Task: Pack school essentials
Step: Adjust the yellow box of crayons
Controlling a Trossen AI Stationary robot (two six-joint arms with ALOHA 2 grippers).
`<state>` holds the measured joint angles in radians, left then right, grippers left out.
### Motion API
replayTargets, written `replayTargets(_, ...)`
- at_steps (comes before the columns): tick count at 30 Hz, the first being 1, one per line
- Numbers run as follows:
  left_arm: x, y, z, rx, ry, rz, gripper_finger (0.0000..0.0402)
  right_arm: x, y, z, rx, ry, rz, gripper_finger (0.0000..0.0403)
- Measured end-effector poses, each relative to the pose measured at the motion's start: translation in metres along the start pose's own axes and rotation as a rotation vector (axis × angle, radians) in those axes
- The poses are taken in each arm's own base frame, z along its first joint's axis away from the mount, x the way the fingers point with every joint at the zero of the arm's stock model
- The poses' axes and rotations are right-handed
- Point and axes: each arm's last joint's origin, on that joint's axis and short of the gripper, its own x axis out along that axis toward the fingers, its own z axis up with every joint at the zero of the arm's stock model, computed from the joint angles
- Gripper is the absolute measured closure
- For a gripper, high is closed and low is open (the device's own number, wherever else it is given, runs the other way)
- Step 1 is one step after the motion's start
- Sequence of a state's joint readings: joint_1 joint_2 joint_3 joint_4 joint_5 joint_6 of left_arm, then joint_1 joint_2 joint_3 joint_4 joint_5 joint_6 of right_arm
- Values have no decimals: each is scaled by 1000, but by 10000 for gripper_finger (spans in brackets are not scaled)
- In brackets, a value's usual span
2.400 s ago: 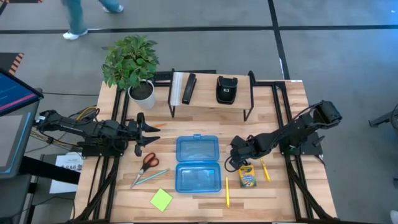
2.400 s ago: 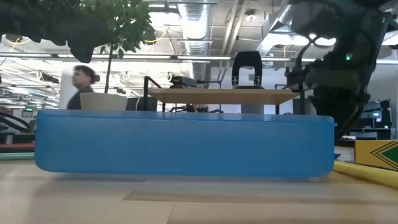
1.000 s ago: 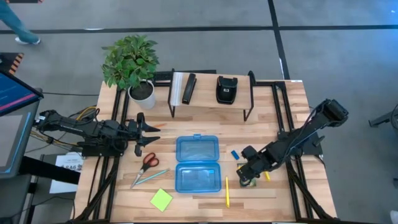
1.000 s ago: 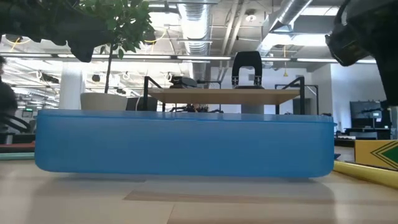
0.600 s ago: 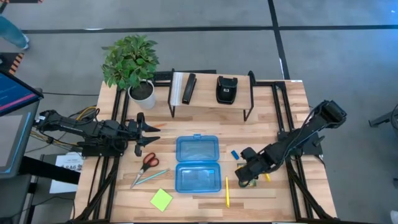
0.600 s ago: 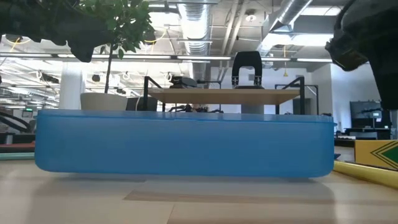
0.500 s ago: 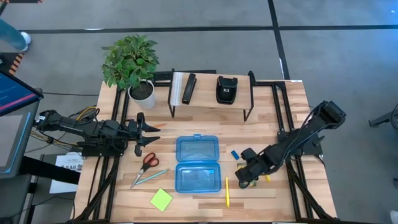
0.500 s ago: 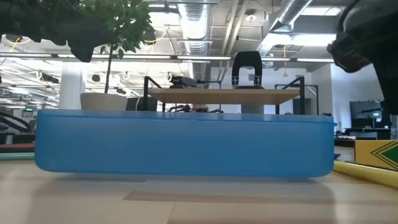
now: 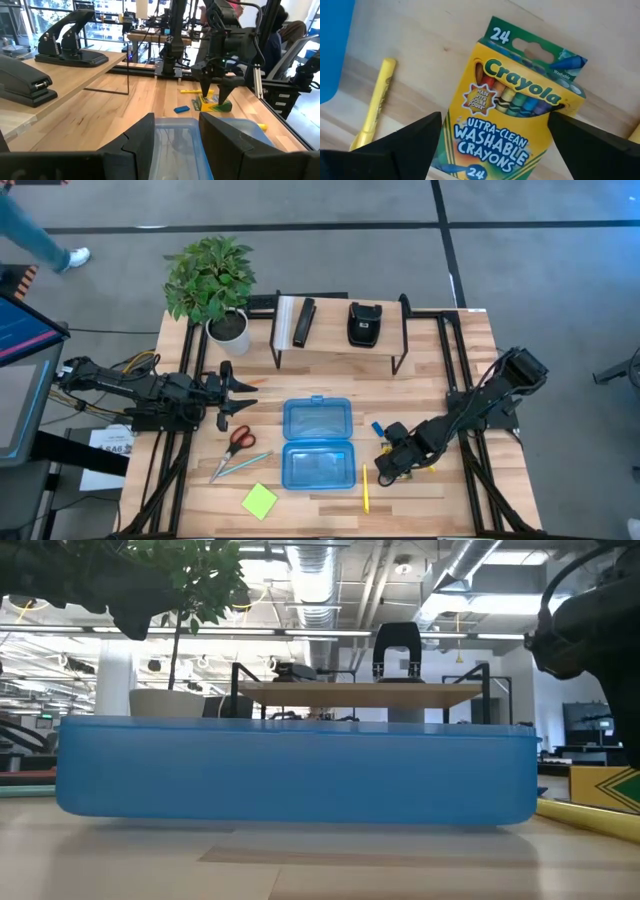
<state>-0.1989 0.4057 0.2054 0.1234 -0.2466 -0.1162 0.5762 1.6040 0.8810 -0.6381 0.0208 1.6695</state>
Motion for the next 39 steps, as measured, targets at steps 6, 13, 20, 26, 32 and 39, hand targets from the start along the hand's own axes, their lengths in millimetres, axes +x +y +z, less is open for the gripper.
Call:
replayTargets(6, 0, 0, 0, 0, 1, 0, 257, -1, -1, 0, 1, 0, 0, 30)
replayTargets(13, 0, 0, 0, 0, 1, 0, 257, -3, -1, 2, 11, 0, 13, 76)
replayTargets(20, 0, 0, 0, -1, 1, 0, 257, -5, 0, 2, 13, 1, 27, 110)
replayTargets(26, 0, 0, 0, -1, 1, 0, 257, -5, 0, 2, -6, 33, 30, 109)
replayTargets(32, 0, 0, 0, -1, 1, 0, 257, -16, 4, 5, -48, 75, 6, 98)
replayTargets(39, 0, 0, 0, -1, -1, 0, 257, -47, 20, 13, -129, 64, 6, 75)
